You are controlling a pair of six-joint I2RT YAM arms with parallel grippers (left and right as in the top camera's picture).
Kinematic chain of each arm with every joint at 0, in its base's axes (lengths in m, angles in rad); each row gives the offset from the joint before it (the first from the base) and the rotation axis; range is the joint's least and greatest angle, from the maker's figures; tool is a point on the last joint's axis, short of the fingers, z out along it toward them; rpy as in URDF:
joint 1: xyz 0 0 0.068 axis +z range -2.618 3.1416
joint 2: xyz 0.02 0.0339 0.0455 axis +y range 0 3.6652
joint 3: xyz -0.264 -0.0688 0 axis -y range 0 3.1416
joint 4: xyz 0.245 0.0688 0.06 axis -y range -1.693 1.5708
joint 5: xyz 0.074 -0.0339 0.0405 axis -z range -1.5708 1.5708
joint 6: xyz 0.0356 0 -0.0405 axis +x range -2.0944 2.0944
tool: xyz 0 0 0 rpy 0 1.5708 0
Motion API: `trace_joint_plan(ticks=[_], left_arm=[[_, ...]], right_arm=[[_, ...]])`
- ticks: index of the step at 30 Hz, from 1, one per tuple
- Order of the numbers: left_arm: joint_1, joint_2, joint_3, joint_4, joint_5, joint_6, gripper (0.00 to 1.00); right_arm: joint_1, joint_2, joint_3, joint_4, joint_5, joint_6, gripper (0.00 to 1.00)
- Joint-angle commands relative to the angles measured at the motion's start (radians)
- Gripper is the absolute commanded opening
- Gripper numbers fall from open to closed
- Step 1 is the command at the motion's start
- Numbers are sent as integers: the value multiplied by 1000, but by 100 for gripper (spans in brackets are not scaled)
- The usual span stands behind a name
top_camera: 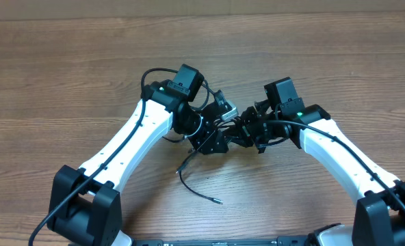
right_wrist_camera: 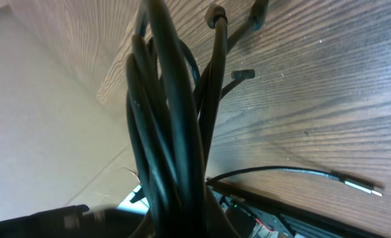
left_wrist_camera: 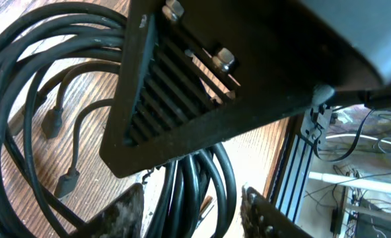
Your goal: Untangle cables
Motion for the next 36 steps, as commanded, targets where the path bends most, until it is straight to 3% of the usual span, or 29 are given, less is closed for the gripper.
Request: trace_joint_plan(ticks=[1,7,10,13,14,17,26,36], left_arm=[[-14,6,-3,9,-34,-6,8],[-14,6,-9,2,-91,-35,4],[-13,6,-9,9,-110,-56,4],[-13,6,-9,17,-127,-93,6],[-13,6,-9,17,-127,-95,8],[-13,6,-9,17,-127,-108,22],[-13,6,-9,21,-132,-111,46],[-13,6,-9,58,-235,-225,53]], right_arm=[[6,1,-6,13,-28,40,4],[6,1,-6,21,68,27,4],[6,1,-6,-5,262,-73,13],[6,1,-6,-71,383,-93,55],[6,1,-6,-90,406,-93,74],[6,1,-6,-114,432,-93,100],[6,1,-6,-183,573,-93,100],[5,1,-6,-228,710,-179,100]])
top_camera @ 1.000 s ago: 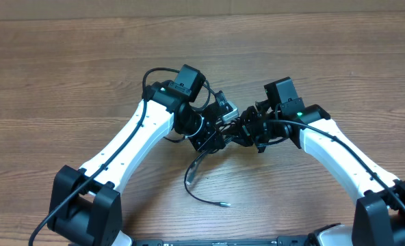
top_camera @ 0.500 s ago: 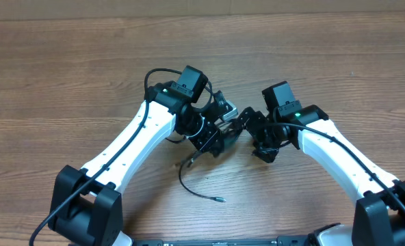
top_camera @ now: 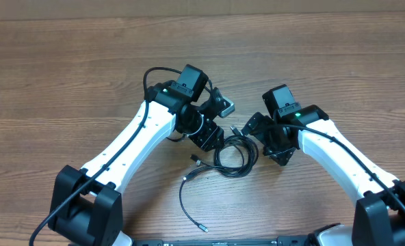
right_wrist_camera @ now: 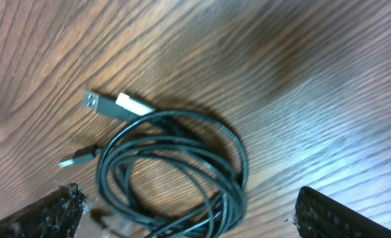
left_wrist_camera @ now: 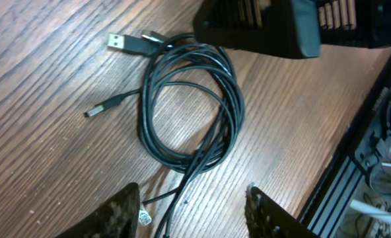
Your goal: Untangle cables
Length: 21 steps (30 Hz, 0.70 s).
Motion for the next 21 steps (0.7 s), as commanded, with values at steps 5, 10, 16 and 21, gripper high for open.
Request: trace_joint_plan(ticks=[5,10,16,21], left_arm=[[5,6,-5,18,-276,-257,60],[24,6,-5,10,-514,-512,78],[117,6,-6,8,-436,-565,82],[177,6,-6,-4,-408,-565,84]], right_arm=[[-7,-1,-5,45,119,-32,100],[-5,-1,-5,131,-43,-31,100],[-5,-1,-5,135,-71,-4,100],[-5,-1,-5,160,-82,74,100]])
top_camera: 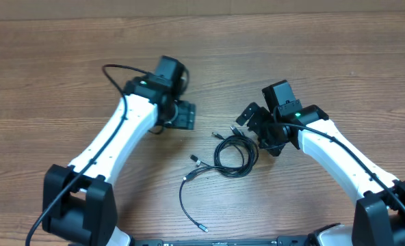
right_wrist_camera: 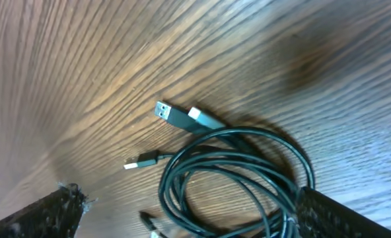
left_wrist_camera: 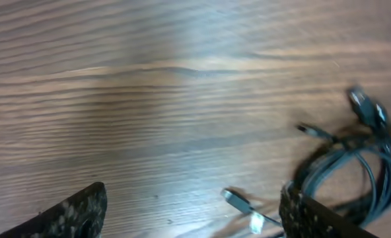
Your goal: Untangle cables
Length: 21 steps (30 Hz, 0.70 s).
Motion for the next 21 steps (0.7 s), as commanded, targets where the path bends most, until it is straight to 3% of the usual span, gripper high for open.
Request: trace_joint_plan(ticks=[1,16,21], left_arm=[[26,6,-6,-18,12,-38,84],[25,6,-6,31,13,-32,86],[8,6,-6,53,16,-98,89]], right_arm=[[-5,-1,-5,6,-16,48,100],[-6,-1,-5,6,-14,45,100],[-6,-1,-5,6,-14,45,100]])
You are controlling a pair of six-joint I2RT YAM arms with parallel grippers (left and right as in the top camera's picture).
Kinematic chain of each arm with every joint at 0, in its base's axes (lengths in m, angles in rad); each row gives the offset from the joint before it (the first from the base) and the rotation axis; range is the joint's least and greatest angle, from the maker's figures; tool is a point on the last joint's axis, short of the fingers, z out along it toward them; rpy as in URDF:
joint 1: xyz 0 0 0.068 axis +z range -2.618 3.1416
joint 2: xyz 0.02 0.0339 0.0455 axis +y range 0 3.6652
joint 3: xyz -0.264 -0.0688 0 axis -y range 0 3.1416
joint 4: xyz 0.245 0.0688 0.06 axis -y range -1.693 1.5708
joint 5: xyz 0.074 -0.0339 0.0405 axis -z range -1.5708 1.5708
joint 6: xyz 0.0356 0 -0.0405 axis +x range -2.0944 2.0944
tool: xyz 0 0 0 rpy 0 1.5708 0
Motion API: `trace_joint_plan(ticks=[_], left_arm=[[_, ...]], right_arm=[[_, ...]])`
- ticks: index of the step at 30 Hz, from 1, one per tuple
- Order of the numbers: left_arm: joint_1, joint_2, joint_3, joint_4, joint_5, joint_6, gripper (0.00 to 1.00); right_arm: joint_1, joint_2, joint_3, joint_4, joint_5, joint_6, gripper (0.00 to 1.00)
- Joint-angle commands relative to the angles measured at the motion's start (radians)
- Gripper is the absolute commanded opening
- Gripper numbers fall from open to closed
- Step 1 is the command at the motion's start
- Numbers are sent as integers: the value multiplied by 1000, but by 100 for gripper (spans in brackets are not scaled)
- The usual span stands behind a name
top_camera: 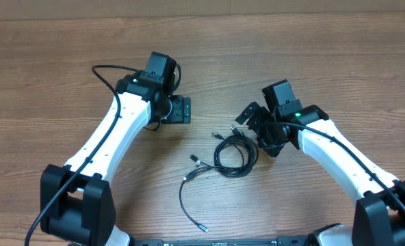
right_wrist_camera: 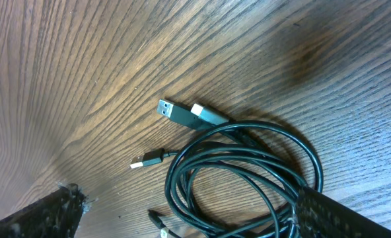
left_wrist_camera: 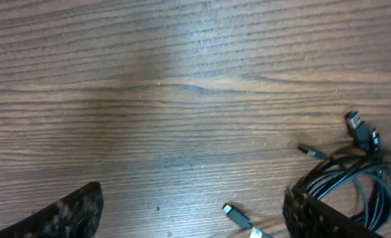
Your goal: Untangle cables
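A coil of black cables [top_camera: 234, 154] lies on the wooden table [top_camera: 66, 61], with a USB plug [right_wrist_camera: 182, 114] and a small plug [right_wrist_camera: 149, 160] sticking out at its far side. A thin black lead [top_camera: 182, 198] trails from the coil toward the front. My right gripper [top_camera: 256, 131] hangs open just over the coil's right edge, the coil [right_wrist_camera: 242, 178] showing between its fingers [right_wrist_camera: 341, 215]. Left of the coil, my left gripper [top_camera: 182, 110] is open over bare wood, and its view catches the coil [left_wrist_camera: 354, 178] at the right edge.
The left arm's own black cable [top_camera: 110, 75] loops over the table behind it. Bare wood surrounds the coil on all sides. The arm bases stand at the front edge.
My left gripper has shifted slightly farther back and left of the coil. The coil, the thin lead and my right gripper are where they were.
First both grippers were close together with the cable bundle bunched and lifted between them. Then the coil lay flat on the table with both grippers open beside it. After that my left gripper stood away to the left, where it still is.
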Motion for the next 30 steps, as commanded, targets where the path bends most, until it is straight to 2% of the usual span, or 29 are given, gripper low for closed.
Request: trace_joint_plan(ticks=[1,2,5,9,15,30], left_arm=[[-23,6,-6,16,11,-69,97],[-27,6,-6,22,10,-79,100],[-45,6,-6,42,7,-95,95],[-67,6,-6,75,6,-101,95],[-94,6,-6,103,3,-101,99],[-113,105,-14,111,12,-101,100]], right_arm=[[-6,-1,-5,3,-4,4,100],[-6,-1,-5,3,-4,4,100],[-6,-1,-5,3,-4,4,100],[-6,-1,-5,3,-4,4,100],[-6,-1,-5,3,-4,4,100],[-6,-1,-5,3,-4,4,100]])
